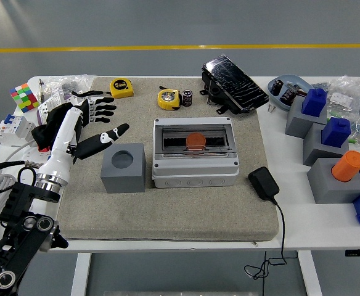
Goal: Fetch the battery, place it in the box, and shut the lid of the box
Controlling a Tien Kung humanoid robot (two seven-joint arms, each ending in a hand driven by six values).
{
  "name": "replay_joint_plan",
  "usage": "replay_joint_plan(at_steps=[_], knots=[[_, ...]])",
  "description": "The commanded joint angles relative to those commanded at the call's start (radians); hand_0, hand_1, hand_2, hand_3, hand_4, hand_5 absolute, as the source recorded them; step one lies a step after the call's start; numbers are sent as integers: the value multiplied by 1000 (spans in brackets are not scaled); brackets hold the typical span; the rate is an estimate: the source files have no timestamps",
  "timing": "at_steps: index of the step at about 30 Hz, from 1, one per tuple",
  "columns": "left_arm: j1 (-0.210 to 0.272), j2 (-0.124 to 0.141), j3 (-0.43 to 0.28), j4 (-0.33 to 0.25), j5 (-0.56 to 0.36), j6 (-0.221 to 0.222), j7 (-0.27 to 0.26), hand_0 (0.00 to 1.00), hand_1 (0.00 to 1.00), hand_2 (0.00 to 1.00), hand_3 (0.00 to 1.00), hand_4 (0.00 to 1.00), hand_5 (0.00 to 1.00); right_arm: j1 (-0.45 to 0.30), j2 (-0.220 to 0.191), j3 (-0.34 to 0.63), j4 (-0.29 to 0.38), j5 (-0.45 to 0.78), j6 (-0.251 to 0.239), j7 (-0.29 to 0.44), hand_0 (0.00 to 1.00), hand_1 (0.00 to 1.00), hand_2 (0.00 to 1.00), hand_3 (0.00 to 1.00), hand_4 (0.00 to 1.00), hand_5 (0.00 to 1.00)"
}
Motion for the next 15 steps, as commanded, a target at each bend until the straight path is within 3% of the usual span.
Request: replay_joint_plan(at_steps=[15], knots=[[-2,-1,-4,-1,6,-2,4,520,632,647,674,966,405,2,0,1,0,3,-1,1,643,666,675,609,992,599]])
